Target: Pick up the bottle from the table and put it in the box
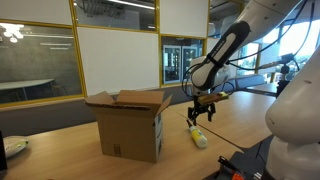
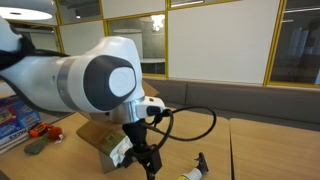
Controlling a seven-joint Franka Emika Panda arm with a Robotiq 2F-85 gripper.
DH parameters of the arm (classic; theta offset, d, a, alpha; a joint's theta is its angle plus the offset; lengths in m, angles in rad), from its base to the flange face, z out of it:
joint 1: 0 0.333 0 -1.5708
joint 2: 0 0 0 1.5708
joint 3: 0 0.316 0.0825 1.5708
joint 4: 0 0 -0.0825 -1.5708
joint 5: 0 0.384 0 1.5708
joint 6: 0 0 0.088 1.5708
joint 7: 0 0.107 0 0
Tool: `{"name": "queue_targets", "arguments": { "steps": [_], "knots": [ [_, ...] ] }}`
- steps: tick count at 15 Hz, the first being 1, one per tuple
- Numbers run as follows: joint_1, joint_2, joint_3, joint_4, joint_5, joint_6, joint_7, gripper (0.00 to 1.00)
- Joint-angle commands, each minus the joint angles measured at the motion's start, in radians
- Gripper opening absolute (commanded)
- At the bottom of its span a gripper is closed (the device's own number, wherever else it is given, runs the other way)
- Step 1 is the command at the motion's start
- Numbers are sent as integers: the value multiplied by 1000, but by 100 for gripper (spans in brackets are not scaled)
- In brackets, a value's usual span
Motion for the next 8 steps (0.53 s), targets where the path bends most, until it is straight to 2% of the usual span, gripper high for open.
{"name": "queue_targets", "arguments": {
  "steps": [1,6,8],
  "knots": [
    [-25,165,-23,0,22,178,-22,100],
    [-32,441,-79,55,38,374,-63,100],
    [-25,536,-97,96,71,417,-97,100]
  ]
}}
